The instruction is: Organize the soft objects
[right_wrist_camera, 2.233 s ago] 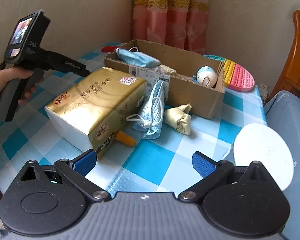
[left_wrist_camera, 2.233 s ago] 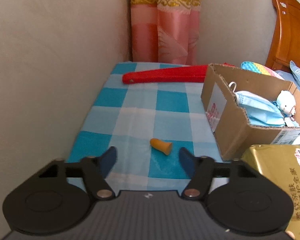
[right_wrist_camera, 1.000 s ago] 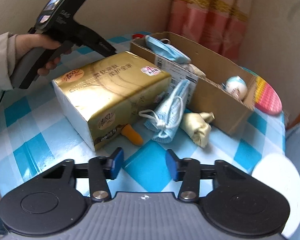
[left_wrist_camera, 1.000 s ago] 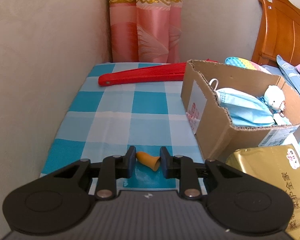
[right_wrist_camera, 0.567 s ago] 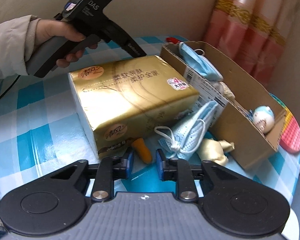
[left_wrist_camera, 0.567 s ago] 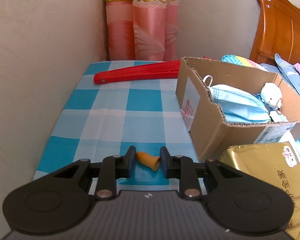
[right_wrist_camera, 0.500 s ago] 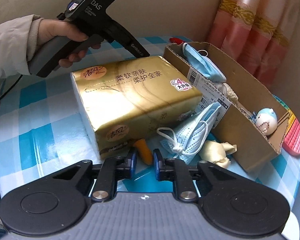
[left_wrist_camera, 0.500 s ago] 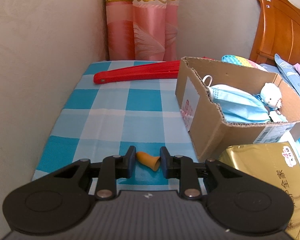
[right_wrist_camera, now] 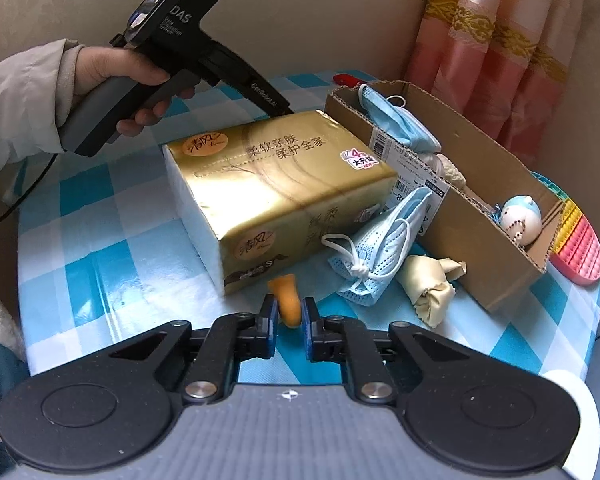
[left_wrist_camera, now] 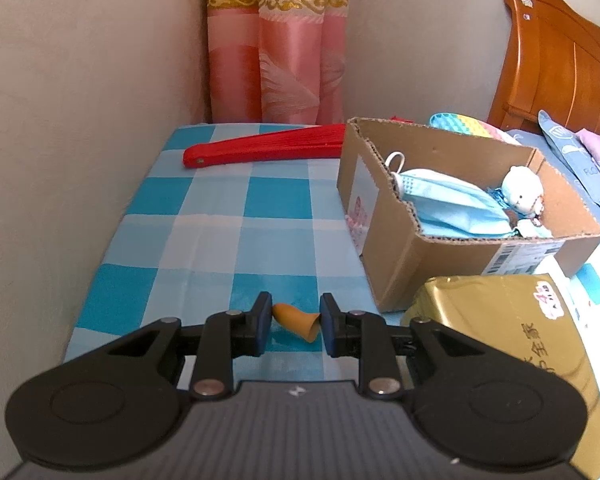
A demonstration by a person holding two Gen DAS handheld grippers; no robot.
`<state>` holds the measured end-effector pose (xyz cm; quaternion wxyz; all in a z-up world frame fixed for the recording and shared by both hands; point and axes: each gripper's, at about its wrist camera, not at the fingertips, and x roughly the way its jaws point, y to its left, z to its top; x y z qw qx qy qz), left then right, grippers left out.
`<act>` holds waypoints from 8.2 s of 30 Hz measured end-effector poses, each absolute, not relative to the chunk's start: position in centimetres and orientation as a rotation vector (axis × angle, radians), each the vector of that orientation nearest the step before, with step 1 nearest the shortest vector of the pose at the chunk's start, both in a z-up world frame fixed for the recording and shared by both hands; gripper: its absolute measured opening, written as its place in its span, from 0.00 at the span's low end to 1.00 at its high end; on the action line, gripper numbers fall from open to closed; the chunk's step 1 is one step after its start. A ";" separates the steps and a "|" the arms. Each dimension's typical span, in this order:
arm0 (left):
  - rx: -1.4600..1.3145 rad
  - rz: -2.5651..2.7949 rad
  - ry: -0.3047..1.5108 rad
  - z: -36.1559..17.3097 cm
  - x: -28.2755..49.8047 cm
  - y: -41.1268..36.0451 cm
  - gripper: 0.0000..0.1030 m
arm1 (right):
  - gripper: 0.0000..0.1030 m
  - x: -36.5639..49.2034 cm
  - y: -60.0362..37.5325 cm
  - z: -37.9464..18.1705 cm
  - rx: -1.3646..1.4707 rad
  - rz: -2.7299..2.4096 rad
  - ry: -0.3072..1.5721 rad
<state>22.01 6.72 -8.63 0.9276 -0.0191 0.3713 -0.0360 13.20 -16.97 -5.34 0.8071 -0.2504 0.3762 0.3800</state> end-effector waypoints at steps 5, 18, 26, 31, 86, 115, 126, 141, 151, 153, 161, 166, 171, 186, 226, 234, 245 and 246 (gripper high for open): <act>-0.039 -0.073 0.767 -8.2 21.4 7.0 0.23 | 0.15 12.7 -17.4 -4.8 -0.516 0.792 0.802; 0.003 -0.091 0.777 -5.3 17.8 6.4 0.23 | 0.15 11.4 -17.9 -3.2 -0.494 0.728 0.778; 0.006 -0.138 0.758 -3.1 15.2 5.6 0.23 | 0.15 11.8 -18.1 -1.3 -0.509 0.673 0.722; 0.006 -0.160 0.743 -2.1 14.6 5.2 0.23 | 0.15 14.1 -18.5 0.5 -0.524 0.615 0.667; 0.216 -0.365 0.688 3.7 24.1 -4.8 0.24 | 1.00 12.7 -20.5 -0.1 -0.073 0.303 0.810; 0.149 -0.288 0.652 2.9 16.6 -2.4 0.97 | 1.00 9.7 -19.7 -0.7 -0.121 0.310 0.733; 0.052 -0.083 0.690 -0.5 12.4 1.7 0.98 | 1.00 10.7 -18.7 -1.6 -0.215 0.326 0.723; 0.010 -0.049 0.691 -1.5 12.8 3.8 0.98 | 0.73 15.4 -15.8 -3.7 -0.432 0.446 0.734; -0.002 -0.054 0.709 -2.5 13.9 4.3 0.98 | 0.45 17.5 -14.5 -5.5 -0.470 0.492 0.769; -0.006 -0.051 0.710 -2.6 14.0 4.4 0.98 | 0.36 17.6 -14.4 -5.7 -0.469 0.497 0.775; -0.007 -0.056 0.710 -2.5 14.0 4.3 0.98 | 0.23 16.9 -15.1 -5.3 -0.439 0.486 0.787; -0.037 -0.069 0.712 -2.3 13.7 4.4 0.98 | 0.22 15.1 -16.0 -4.6 -0.413 0.484 0.793; -0.039 -0.080 0.697 -1.8 12.9 4.4 0.98 | 0.23 13.0 -16.7 -4.6 -0.399 0.483 0.821; -0.033 -0.084 0.692 -1.6 12.3 4.1 0.98 | 0.53 14.7 -16.3 -6.2 -0.282 0.415 0.836; 0.261 -0.491 0.748 -1.6 16.8 -11.7 0.95 | 0.91 9.0 -21.6 -8.0 -0.237 0.432 0.795; 0.289 -0.508 0.842 -2.4 17.9 -13.4 0.85 | 1.00 8.4 -21.9 -8.5 -0.240 0.461 0.774; 0.242 -0.419 0.971 -5.3 21.3 -14.4 0.62 | 1.00 7.7 -22.2 -8.7 -0.238 0.474 0.749; 0.238 -0.412 0.975 -5.5 21.5 -14.4 0.62 | 1.00 7.7 -22.3 -8.7 -0.238 0.475 0.747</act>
